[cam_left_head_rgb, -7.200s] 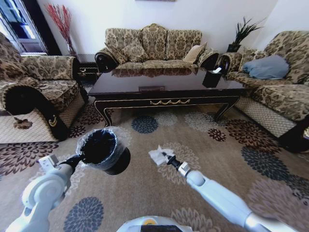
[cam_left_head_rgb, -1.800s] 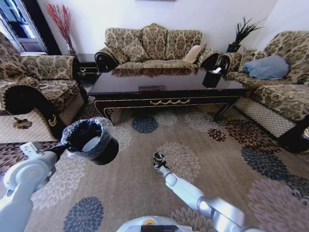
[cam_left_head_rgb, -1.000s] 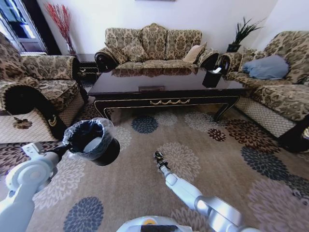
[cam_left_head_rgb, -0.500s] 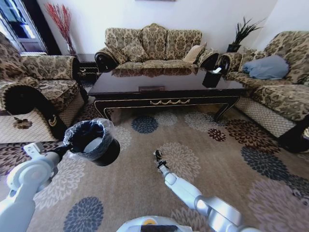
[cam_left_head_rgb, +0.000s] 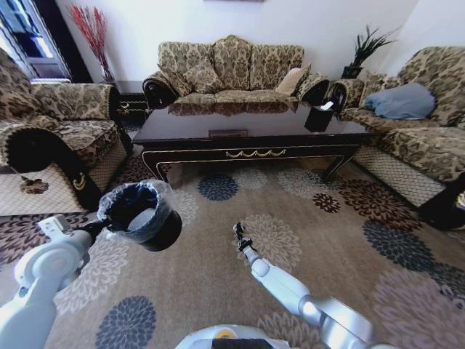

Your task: Move to the front of the table and pick up the trash from the floor, then place it into the trash bin.

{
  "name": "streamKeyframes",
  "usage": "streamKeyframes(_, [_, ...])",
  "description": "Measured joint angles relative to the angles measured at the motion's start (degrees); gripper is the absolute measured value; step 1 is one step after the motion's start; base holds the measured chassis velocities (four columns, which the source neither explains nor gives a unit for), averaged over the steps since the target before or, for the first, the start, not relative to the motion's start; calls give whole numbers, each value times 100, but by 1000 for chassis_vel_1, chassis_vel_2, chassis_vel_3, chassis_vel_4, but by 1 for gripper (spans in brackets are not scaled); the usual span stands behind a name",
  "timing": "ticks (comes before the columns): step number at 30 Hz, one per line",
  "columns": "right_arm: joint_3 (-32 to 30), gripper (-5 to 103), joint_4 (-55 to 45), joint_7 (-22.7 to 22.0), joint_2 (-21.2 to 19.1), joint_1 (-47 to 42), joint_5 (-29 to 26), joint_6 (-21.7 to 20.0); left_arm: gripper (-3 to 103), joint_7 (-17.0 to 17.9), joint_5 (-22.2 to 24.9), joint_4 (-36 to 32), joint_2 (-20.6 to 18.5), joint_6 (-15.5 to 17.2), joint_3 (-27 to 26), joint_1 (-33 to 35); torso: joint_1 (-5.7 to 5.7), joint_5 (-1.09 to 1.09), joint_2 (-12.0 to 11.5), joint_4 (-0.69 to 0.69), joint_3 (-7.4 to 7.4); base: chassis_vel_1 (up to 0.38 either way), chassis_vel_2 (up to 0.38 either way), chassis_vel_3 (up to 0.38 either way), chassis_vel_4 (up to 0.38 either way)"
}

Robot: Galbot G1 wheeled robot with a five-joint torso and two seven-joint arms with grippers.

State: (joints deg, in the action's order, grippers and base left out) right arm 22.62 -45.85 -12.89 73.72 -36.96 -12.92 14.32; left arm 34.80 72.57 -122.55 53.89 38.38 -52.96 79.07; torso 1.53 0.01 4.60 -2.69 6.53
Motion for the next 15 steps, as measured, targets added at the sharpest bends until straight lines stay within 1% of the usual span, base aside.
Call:
streamKeyframes(3, [-114,4,-507,13,-189,-20,-210,10,4,-3,-136,-41,103,16,149,116,0,1,0,-1,0,0,0,0,0])
streamKeyframes(4, [-177,4,-850,14,-329,-12,-374,10,4,-20,-226,-64,177,22,246,193,0,0,0,1,0,0,0,0,0])
streamKeyframes(5, [-177,4,-850,14,-329,-12,-374,10,4,-20,-226,-64,177,22,246,193,0,0,0,1,0,0,0,0,0])
streamKeyframes(8, [-277,4,-1476,35,-679,73,-695,4,4,-9,-260,-134,357,33,413,266,0,1,0,1,0,0,0,0,0])
streamKeyframes(9, [-277,4,-1476,35,-679,73,-695,4,4,-9,-260,-134,357,33,413,266,0,1,0,1,0,0,0,0,0])
streamKeyframes(10, [-320,4,-1785,56,-869,121,-852,0,4,5,-268,-147,438,37,501,280,0,1,0,0,0,0,0,0,0])
streamKeyframes(11, [-333,4,-1865,62,-917,132,-885,0,4,10,-275,-147,455,40,525,282,0,0,0,-1,0,0,0,0,0])
streamKeyframes(13, [-403,4,-2439,91,-1225,188,-1049,0,4,22,-332,-82,509,60,695,265,0,1,0,-1,0,0,0,0,0])
streamKeyframes(14, [-403,4,-2439,91,-1225,188,-1049,0,4,22,-332,-82,509,60,695,265,0,1,0,-1,0,0,0,0,0])
streamKeyframes(15, [-417,4,-2663,102,-1317,202,-1108,0,4,29,-350,-26,509,62,761,231,0,0,0,-1,0,0,0,0,0])
